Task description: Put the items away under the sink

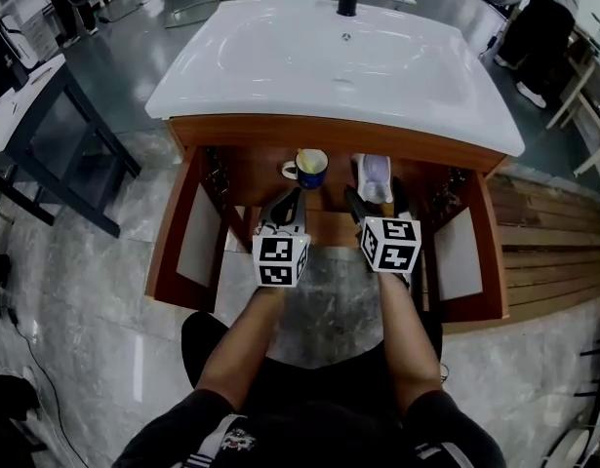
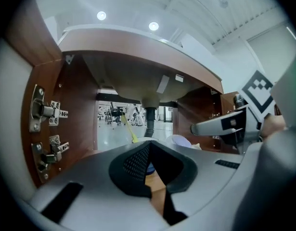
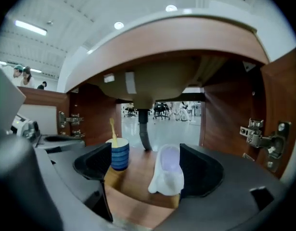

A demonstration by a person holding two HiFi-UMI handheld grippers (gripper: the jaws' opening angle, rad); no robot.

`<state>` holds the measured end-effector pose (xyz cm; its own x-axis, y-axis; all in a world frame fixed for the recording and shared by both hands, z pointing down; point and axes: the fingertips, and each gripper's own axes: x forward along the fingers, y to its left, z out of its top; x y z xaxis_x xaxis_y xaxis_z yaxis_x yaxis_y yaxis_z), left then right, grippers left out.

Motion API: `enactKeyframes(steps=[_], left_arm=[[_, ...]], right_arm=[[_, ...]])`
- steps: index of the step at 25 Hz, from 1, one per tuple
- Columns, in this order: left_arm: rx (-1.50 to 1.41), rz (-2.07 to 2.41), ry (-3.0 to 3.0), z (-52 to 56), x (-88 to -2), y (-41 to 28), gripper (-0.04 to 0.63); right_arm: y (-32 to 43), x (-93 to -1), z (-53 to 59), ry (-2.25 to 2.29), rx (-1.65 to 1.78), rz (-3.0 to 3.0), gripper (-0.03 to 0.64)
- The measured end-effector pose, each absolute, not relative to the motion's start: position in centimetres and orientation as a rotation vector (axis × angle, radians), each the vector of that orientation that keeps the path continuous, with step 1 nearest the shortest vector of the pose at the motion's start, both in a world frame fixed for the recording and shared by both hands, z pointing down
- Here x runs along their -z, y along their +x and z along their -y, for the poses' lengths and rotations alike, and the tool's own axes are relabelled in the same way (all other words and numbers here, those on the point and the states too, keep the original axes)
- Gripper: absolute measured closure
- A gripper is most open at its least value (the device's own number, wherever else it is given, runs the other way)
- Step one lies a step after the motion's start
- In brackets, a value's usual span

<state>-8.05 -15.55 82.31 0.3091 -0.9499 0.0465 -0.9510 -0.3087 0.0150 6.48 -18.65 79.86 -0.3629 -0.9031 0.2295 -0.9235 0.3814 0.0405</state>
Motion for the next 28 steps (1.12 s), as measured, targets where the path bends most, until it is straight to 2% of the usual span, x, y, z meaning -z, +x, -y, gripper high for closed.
enactKeyframes(steps=[2,8,10,11,28], left_arm=[[-0.058,1.848,2.506,15.1,-81.7,-8.4,0.595],[0.018,1.821,2.581,13.1,-79.2,-8.1,0.595],[0.011,1.821,2.604,12.5,-78.9,-7.9,0.595],[0.003,1.823,2.613,12.3,-78.8,-7.7,0.595],[0.019,1.834,2.625,9.8,-79.5,-7.3,0.595]], right_arm=[[5.9,-79.7,16.8,1.626,-0.089,2.433,0.17],[5.6,-79.4,13.0,1.74,0.004,2.429,0.476],[5.6,-79.4,12.5,1.765,0.007,2.421,0.565],[5.5,-79.5,12.4,1.762,0.01,2.422,0.583],[4.6,-78.2,10.3,1.745,0.167,2.51,0.594]])
